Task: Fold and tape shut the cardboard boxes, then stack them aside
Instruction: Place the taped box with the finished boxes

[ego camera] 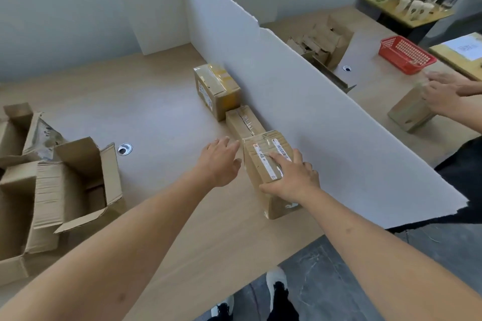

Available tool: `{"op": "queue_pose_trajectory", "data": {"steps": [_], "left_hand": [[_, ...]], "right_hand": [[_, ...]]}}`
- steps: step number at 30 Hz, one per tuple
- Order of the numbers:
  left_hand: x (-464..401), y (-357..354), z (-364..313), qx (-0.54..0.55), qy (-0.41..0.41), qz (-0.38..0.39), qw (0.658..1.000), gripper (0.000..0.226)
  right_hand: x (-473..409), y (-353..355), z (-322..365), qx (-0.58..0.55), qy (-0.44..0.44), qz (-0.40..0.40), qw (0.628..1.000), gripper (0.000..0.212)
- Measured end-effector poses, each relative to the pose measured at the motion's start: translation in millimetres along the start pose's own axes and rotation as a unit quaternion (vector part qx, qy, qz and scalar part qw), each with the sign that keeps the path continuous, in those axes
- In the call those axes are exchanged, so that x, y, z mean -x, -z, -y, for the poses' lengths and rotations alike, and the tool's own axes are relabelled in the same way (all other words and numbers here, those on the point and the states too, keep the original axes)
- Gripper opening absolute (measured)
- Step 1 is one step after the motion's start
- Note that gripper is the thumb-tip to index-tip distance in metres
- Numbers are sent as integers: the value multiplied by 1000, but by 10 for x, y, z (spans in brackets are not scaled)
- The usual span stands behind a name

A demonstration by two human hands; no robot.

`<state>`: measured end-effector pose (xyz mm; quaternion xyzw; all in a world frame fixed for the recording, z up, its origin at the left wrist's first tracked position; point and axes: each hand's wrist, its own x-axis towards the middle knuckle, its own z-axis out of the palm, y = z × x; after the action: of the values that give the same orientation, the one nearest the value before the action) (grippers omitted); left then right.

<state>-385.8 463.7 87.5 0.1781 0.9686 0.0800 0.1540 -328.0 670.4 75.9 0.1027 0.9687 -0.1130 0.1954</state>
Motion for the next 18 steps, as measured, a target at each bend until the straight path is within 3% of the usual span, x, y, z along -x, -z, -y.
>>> {"op": "queue_pose_trajectory", "data": {"steps": [10,18], "left_hand": [[-520,-355,-281,35,82,41,995,51],[-784,-526,-586,50,94,47,993,52]], "right_hand": [[-697,-245,-484,29,33,64,997,109],[-901,-361,-727,41,78,112,990,119]]}}
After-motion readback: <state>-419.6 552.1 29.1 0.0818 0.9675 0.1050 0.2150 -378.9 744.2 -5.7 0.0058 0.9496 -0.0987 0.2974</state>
